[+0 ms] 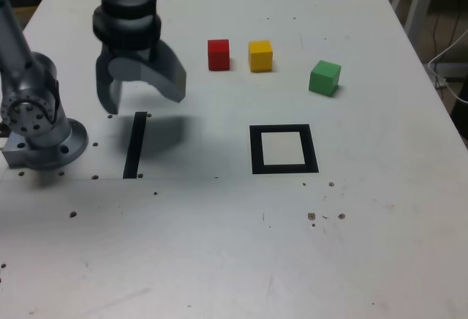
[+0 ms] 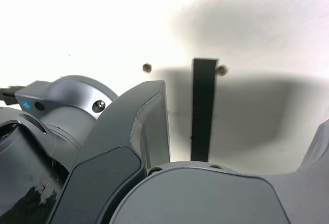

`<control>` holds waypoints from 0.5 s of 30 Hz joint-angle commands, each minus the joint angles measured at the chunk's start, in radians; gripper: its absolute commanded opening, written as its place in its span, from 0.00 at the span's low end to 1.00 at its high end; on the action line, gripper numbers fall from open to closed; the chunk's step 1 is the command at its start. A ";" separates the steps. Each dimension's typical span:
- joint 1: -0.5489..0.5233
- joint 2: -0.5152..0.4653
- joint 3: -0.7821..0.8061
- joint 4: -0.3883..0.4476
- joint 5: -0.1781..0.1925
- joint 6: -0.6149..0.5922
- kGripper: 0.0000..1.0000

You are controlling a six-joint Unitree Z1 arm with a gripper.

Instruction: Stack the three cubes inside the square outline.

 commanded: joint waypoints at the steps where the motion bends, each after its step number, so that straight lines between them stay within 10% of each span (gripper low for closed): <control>1: 0.015 0.021 -0.044 0.029 0.023 0.017 1.00; 15: 0.222 0.198 -0.306 0.118 0.091 0.253 0.99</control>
